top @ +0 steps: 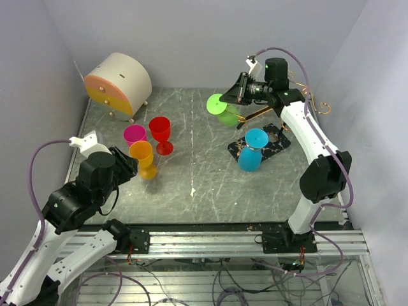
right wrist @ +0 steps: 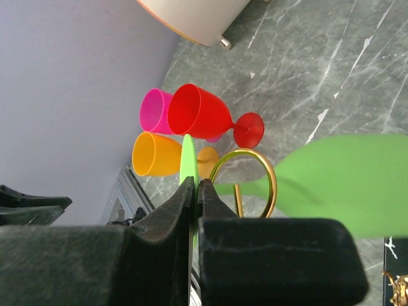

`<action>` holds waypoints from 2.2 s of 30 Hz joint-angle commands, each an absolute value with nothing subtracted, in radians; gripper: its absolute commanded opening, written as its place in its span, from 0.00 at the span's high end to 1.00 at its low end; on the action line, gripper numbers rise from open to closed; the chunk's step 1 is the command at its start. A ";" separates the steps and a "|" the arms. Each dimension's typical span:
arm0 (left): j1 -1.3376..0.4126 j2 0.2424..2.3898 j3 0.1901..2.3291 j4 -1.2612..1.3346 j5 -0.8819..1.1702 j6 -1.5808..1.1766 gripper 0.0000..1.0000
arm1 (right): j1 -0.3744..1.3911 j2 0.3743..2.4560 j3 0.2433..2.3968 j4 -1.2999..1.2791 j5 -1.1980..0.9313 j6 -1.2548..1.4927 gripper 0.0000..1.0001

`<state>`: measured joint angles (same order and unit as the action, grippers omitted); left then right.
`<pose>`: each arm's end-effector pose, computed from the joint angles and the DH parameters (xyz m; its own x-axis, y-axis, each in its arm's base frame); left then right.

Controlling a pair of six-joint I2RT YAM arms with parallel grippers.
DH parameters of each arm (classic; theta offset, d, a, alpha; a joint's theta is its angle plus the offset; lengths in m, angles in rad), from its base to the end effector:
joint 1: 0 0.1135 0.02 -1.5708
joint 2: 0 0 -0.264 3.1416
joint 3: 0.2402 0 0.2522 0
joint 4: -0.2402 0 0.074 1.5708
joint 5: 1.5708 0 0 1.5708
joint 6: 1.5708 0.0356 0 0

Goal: Take the wine glass off the wine glass rack

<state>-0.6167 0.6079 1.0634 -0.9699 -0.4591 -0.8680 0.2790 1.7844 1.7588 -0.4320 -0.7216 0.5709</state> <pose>0.0818 -0.0387 0.3738 -0.4149 -0.5443 -0.7291 -0.1746 0.8340 -0.5234 0.3903 0.1363 0.3807 -0.7769 0.1995 -0.5971 -0.4238 0.5357 0.7304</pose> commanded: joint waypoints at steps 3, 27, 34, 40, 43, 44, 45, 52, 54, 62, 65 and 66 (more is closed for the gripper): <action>-0.613 0.607 1.054 -0.956 -0.460 -0.871 0.53 | 0.286 1.723 1.717 -0.376 -0.728 0.604 1.00; -0.614 0.627 1.079 -0.946 -0.443 -0.874 0.49 | 0.156 1.649 1.611 -0.226 -0.697 0.705 1.00; -0.614 0.616 1.077 -0.942 -0.433 -0.887 0.48 | 0.157 1.787 1.735 -0.092 -0.779 0.781 1.00; -0.614 0.608 1.060 -0.909 -0.397 -0.905 0.47 | 0.189 1.834 1.812 0.126 -0.894 0.733 1.00; -0.614 0.595 1.033 -0.897 -0.381 -0.924 0.43 | 0.229 1.790 1.794 0.225 -0.931 0.649 1.00; -0.614 0.590 1.023 -0.891 -0.372 -0.933 0.42 | 0.250 1.769 1.788 0.220 -0.939 0.594 1.00; -0.614 0.582 1.012 -0.887 -0.362 -0.942 0.41 | 0.277 1.740 1.779 0.188 -0.936 0.508 1.00; -0.614 0.539 0.988 -0.843 -0.289 -1.015 0.40 | 0.660 1.369 1.477 -0.031 -0.416 -0.208 1.00; -0.613 0.531 0.996 -0.851 -0.269 -1.044 0.40 | 0.710 1.269 1.384 -0.002 -0.321 -0.232 1.00; -0.613 0.478 0.946 -0.761 -0.118 -1.206 0.36 | 0.930 1.079 1.192 0.005 -0.153 -0.340 1.00; -0.613 0.486 0.936 -0.700 -0.042 -1.267 0.35 | 1.070 1.062 1.124 0.020 0.040 -0.422 1.00; -0.614 0.494 0.932 -0.684 -0.019 -1.286 0.34 | 1.130 1.055 1.095 0.038 0.097 -0.451 1.00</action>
